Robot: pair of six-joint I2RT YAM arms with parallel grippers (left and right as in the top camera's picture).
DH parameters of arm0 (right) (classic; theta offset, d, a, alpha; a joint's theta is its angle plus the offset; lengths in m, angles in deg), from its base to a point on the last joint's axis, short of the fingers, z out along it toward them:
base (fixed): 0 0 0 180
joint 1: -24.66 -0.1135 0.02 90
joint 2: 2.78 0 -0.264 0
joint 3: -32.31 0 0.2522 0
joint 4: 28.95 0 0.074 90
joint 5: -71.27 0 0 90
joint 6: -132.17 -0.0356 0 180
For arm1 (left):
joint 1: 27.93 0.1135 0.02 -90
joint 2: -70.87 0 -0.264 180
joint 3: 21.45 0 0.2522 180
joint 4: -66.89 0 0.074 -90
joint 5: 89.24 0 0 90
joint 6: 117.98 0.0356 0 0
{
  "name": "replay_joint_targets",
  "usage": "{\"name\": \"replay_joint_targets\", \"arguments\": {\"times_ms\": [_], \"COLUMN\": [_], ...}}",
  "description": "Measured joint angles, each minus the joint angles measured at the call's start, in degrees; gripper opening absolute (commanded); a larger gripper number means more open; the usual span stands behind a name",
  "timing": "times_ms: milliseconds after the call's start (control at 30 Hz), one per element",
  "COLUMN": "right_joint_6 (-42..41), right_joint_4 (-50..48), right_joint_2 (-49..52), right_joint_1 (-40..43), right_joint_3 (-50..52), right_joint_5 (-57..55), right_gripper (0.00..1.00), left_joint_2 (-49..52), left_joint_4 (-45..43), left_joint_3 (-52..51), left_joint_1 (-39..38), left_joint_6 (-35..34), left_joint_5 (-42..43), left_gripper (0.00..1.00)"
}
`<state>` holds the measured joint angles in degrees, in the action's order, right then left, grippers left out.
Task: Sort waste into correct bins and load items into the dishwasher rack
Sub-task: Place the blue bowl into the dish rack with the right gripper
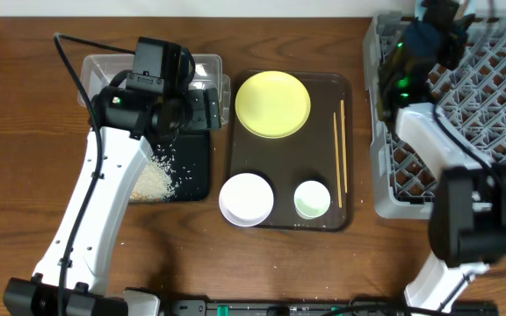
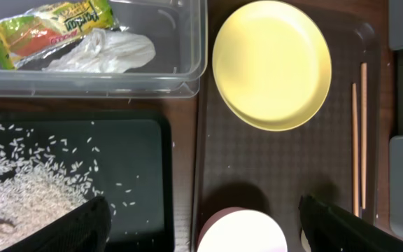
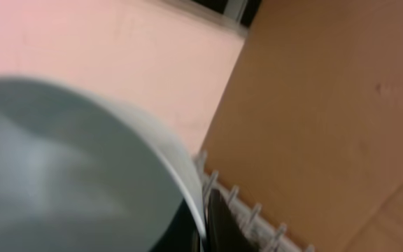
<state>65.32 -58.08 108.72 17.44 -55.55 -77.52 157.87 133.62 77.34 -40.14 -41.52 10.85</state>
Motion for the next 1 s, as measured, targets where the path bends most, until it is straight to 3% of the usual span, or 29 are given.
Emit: {"name": "replay_joint_targets", "arguments": {"times_ms": [133, 333, 1000], "right_joint_6": [6.95, 10.8, 10.99], "right_joint_4": [-7.82, -9.73, -8.79], "right_joint_2": [8.31, 14.6, 15.69], "right_joint_1": [0.0, 0.0, 0.68], "right_joint_3": [0.07, 0.15, -2.75], "right_joint_5": [-1.27, -1.4, 3.08], "right_gripper": [0.01, 0.01, 0.01], "left_joint_2": [0.0, 0.0, 0.0], "left_joint_4": [-0.09, -0.04, -0.04], "left_joint_3": [0.0, 0.0, 0.0], "left_joint_1": [0.0, 0.0, 0.0], "left_joint_6": [0.0, 0.0, 0.0], "left_joint_5": [0.0, 0.0, 0.0], "left_gripper": [0.88, 0.89, 0.89]}}
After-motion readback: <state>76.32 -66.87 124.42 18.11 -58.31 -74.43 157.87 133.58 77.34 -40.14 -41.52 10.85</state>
